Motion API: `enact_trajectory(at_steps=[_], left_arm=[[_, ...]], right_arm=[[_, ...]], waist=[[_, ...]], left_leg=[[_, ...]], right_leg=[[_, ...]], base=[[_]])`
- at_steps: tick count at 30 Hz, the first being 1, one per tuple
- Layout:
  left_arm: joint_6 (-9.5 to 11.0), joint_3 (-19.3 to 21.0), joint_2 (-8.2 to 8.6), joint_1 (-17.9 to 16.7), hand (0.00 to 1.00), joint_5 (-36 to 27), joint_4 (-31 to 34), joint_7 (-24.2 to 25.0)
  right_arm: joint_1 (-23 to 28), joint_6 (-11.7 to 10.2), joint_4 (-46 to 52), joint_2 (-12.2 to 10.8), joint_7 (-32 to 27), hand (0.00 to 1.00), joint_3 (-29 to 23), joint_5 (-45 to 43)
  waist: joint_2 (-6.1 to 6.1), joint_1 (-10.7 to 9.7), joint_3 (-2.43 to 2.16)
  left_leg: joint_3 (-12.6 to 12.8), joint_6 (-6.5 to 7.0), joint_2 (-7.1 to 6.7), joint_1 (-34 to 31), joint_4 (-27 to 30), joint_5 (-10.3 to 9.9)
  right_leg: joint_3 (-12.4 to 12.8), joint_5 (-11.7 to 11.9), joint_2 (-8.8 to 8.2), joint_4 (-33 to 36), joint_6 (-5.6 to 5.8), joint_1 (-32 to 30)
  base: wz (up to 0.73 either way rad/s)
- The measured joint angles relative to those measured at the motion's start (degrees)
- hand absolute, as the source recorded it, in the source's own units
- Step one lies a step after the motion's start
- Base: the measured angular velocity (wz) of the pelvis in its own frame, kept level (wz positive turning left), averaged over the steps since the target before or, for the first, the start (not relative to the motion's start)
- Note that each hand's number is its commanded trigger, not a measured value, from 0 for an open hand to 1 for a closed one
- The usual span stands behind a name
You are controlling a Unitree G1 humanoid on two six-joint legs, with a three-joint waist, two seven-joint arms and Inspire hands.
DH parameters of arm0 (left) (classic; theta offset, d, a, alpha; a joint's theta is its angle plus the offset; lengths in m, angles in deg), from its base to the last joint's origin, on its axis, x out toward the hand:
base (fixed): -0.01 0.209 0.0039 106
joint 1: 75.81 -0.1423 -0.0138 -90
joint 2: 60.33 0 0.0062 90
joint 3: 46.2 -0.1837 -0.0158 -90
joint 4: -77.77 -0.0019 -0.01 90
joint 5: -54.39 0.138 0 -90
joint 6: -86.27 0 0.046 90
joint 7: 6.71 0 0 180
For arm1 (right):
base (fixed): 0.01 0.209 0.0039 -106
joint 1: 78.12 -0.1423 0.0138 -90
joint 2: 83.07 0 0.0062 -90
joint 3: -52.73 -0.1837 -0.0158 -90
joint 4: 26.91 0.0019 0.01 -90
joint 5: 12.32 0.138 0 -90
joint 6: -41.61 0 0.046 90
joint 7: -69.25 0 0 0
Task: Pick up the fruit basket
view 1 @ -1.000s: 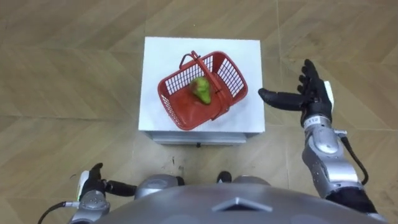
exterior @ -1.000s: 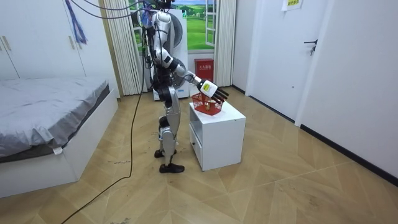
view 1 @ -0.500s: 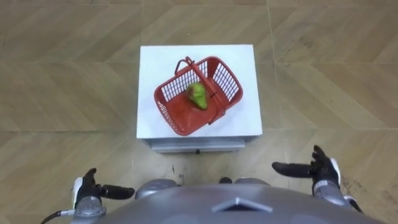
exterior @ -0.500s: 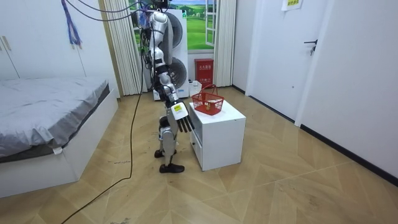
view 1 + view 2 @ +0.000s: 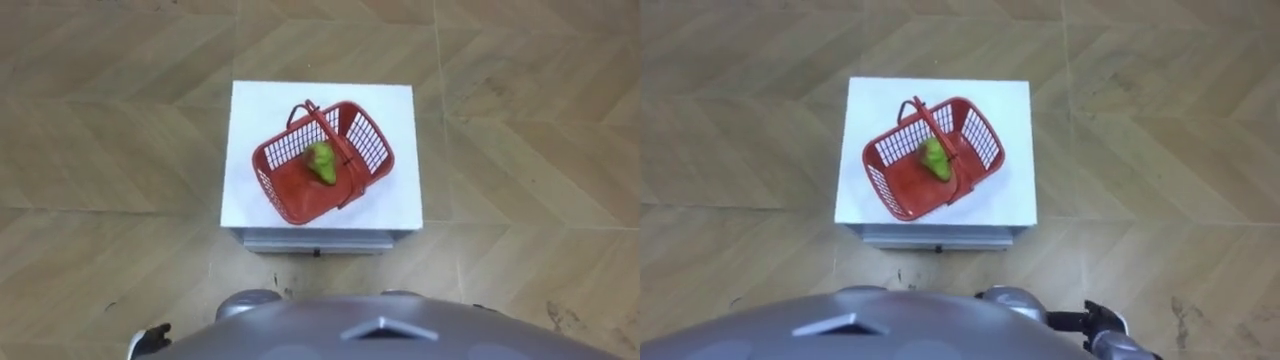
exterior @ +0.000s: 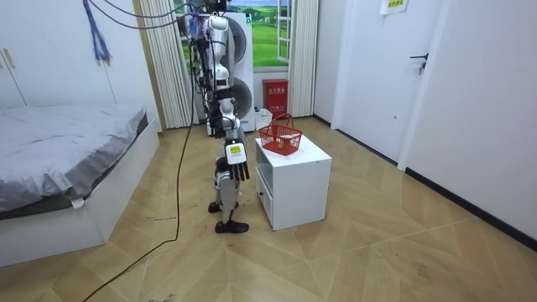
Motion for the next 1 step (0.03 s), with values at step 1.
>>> enact_trajectory(at_steps=[1], left_arm=[[-0.24, 0.5, 0.13, 0.09, 0.0, 0.6, -0.01, 0.44]], right_arm=[[-0.04, 0.13, -0.18, -0.01, 0.18, 0.0, -0.35, -1.42]], waist=[[0.04, -0.04, 0.07]], left_leg=[[-0.34, -0.03, -0.03, 0.23, -0.01, -0.03]], right_leg=[[-0.27, -0.07, -0.02, -0.03, 0.03, 0.37]], base=[[0.09]])
